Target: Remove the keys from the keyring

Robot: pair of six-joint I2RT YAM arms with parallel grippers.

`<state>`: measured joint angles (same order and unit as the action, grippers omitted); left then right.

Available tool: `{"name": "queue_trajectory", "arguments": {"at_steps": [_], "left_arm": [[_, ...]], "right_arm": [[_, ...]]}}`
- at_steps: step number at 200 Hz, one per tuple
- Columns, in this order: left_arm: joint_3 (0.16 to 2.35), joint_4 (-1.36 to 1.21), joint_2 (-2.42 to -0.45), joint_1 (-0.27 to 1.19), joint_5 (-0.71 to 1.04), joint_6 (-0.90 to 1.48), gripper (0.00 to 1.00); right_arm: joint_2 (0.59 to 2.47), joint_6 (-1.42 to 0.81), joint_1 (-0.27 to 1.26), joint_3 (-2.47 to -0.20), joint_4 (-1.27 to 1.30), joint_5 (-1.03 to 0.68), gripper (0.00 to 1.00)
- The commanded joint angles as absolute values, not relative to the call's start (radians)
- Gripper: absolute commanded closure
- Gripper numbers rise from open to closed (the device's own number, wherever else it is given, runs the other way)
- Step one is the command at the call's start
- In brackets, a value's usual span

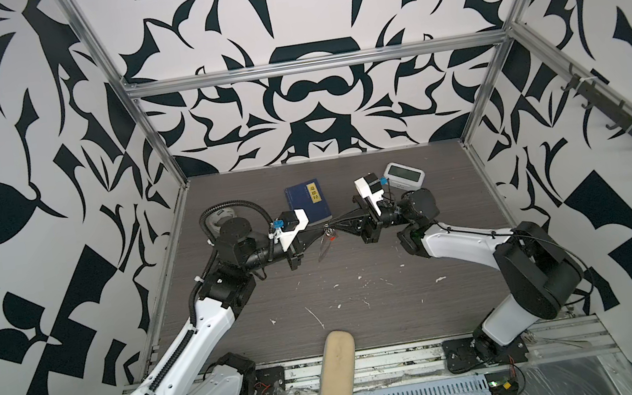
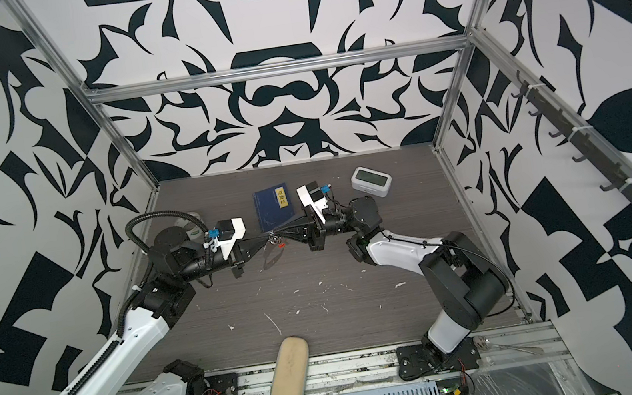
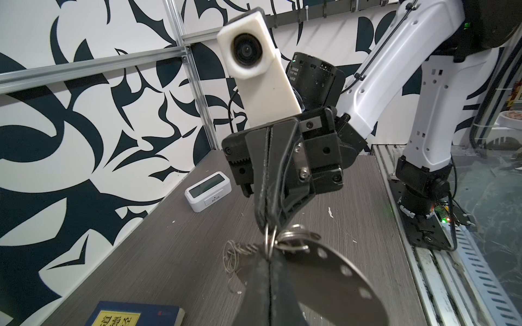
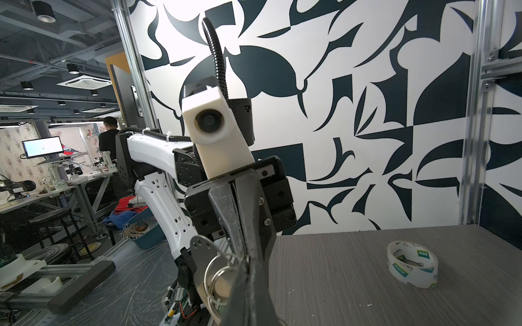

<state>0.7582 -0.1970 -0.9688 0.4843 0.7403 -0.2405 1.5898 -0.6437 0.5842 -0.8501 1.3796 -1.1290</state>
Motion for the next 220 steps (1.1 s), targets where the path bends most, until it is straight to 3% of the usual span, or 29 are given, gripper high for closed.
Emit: {"name": "queue_trajectory", "arguments": {"at_steps": [1, 5, 20, 51, 114, 160, 220], "left_arm": [[0.741, -0.226, -0.95, 0.486, 0.71, -0.282, 1.0], [0.741, -0.223, -0.947, 0.486, 0.71, -0.286, 1.0], [0.745, -0.208, -0.942, 0.483, 0.711, -0.291, 1.0], [0.746, -0.198, -0.937, 0.478, 0.717, -0.296, 1.0], [0.757, -0.204, -0.946, 0.472, 0.727, -0.281, 1.0], [0.764, -0.215, -0.959, 0.474, 0.737, -0.269, 1.0], [0.765, -0.229, -0.967, 0.473, 0.737, -0.256, 1.0]], "right_arm": [[1.577, -0.663, 0.603, -0.887, 1.424, -1.122, 1.0], [1.576, -0.662, 0.6, -0.885, 1.422, -1.122, 1.0], [1.57, -0.67, 0.583, -0.875, 1.423, -1.115, 0.81], [1.539, -0.67, 0.543, -0.841, 1.422, -1.113, 0.67], [1.501, -0.607, 0.522, -0.77, 1.345, -1.118, 0.61], [1.533, -0.611, 0.535, -0.752, 1.363, -1.121, 0.5], [1.61, -0.658, 0.567, -0.782, 1.426, -1.131, 0.47]]}}
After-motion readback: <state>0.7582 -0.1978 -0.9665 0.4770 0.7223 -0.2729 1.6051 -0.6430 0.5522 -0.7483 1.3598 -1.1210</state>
